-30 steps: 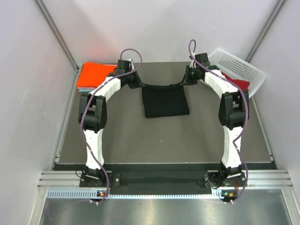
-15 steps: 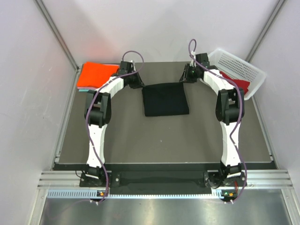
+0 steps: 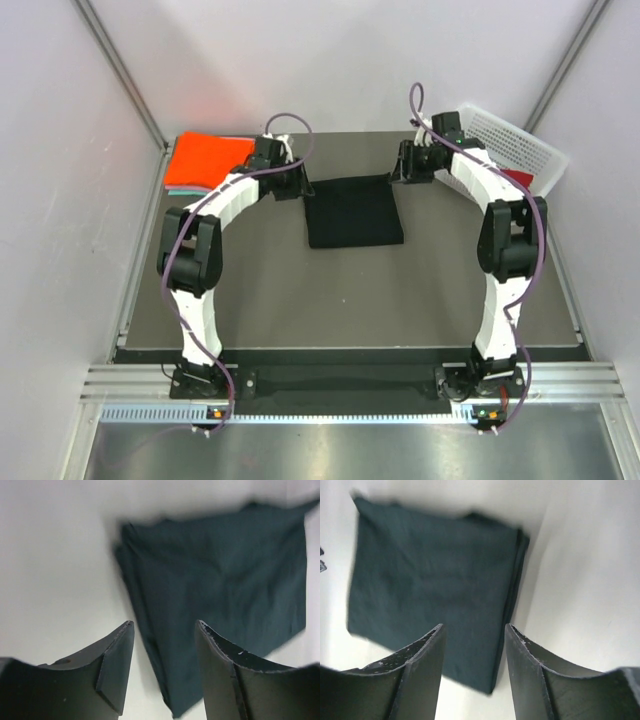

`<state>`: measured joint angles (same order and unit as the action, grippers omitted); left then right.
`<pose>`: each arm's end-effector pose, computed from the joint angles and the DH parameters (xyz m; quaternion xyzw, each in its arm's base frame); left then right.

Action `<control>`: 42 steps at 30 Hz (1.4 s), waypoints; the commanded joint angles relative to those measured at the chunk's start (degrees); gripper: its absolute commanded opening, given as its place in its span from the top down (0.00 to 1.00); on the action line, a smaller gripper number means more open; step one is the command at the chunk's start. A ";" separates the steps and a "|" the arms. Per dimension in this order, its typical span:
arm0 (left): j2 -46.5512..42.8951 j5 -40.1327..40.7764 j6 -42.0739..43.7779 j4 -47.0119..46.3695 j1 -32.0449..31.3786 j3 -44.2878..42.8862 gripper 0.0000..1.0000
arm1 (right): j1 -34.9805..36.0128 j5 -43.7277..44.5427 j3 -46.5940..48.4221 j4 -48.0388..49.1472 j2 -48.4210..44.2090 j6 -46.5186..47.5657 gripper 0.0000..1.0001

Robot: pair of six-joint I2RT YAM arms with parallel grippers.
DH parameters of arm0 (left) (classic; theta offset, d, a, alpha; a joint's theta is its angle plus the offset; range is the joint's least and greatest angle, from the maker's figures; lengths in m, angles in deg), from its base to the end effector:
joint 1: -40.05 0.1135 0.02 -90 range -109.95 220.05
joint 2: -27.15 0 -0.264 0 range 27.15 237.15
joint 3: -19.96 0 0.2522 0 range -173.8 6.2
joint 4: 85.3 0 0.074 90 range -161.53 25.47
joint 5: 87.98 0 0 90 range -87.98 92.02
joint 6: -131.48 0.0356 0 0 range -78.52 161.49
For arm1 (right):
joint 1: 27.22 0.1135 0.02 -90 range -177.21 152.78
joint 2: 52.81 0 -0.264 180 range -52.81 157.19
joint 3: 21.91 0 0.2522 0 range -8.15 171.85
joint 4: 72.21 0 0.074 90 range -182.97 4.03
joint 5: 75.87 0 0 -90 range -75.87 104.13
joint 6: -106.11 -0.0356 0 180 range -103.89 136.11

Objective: Fold and stack the t-shirts
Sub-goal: Fold the tshirt

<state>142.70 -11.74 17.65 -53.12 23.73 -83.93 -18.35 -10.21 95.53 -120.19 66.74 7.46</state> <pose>0.4383 -0.1372 0.2255 -0.0130 0.9144 -0.2371 0.3277 0.4626 0.0870 0.2522 -0.0737 0.9187 0.2467 0.2995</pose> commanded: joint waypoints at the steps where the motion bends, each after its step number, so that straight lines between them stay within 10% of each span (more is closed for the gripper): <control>1: -2.34 -4.34 2.47 -0.49 -2.13 4.34 0.43 | -0.25 -2.55 -4.96 -2.17 -4.41 5.03 0.49; 10: 0.20 -3.03 3.62 4.50 -4.95 7.95 0.49 | -0.34 -3.52 -19.20 2.30 -8.18 4.26 0.47; 12: 1.52 -2.06 3.88 5.40 -4.95 8.12 0.73 | -0.25 -5.18 -22.90 5.03 -8.80 3.55 0.47; 19: -1.46 1.45 1.34 5.75 -4.95 15.23 1.00 | 1.51 -5.46 -35.37 14.69 -14.60 -1.98 0.81; 23: -7.94 3.47 -1.30 5.50 -4.95 21.46 0.85 | 2.65 -5.20 -43.98 16.90 -19.96 -3.05 0.95; 28: -11.22 3.56 -1.83 6.45 -4.51 19.14 0.60 | 2.83 -2.04 -45.50 16.38 -24.53 -4.62 0.71; 34: -8.68 4.54 0.46 11.30 -4.51 5.17 0.57 | 2.83 2.36 -37.25 10.58 -23.84 -4.54 0.58; 42: 2.74 -1.01 1.51 8.30 -4.51 -4.52 0.60 | 2.83 -0.62 -23.98 12.42 -13.31 -4.54 0.71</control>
<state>140.12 -11.06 17.67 -44.64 19.05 -85.79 -15.64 -9.84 66.59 -109.48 49.03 2.87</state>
